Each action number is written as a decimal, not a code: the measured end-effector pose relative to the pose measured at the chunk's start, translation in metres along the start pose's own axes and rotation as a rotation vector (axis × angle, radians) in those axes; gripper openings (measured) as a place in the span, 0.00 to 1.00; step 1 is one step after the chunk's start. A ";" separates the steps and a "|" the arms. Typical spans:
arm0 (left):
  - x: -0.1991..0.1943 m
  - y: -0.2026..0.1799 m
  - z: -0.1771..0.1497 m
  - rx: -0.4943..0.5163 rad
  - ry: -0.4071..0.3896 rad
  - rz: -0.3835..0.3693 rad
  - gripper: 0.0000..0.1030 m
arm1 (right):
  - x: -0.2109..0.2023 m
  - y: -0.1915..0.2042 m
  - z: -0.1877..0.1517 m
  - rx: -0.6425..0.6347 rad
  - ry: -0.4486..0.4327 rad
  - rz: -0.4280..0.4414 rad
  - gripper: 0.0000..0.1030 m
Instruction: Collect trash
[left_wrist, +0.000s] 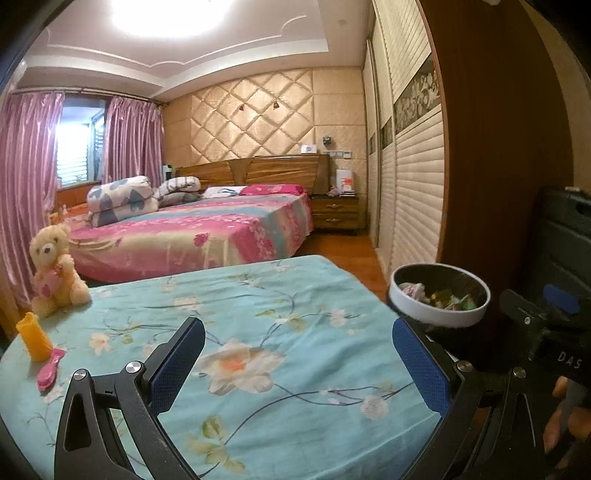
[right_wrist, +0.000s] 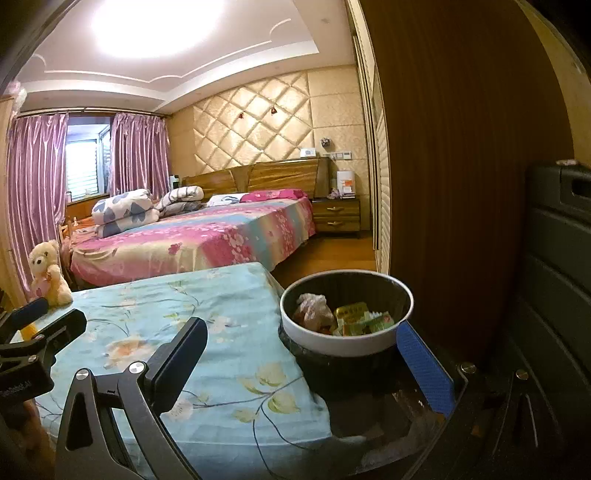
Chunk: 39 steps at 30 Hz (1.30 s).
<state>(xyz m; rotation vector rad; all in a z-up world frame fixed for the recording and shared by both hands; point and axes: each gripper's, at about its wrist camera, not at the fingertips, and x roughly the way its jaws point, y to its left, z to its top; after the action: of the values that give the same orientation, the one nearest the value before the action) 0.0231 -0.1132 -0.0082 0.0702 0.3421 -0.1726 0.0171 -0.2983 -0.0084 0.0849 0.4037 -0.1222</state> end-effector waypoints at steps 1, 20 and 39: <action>0.000 -0.001 0.001 0.004 0.001 0.000 0.99 | -0.001 0.000 -0.001 0.002 0.000 -0.002 1.00; -0.001 -0.004 -0.003 0.023 -0.009 0.009 0.99 | -0.015 0.005 0.000 -0.007 -0.064 -0.006 1.00; 0.001 0.000 -0.002 0.017 -0.011 0.008 0.99 | -0.010 0.013 -0.002 -0.005 -0.042 0.047 1.00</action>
<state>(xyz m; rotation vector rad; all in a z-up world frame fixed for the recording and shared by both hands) 0.0236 -0.1134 -0.0100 0.0876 0.3297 -0.1675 0.0086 -0.2844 -0.0055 0.0870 0.3602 -0.0764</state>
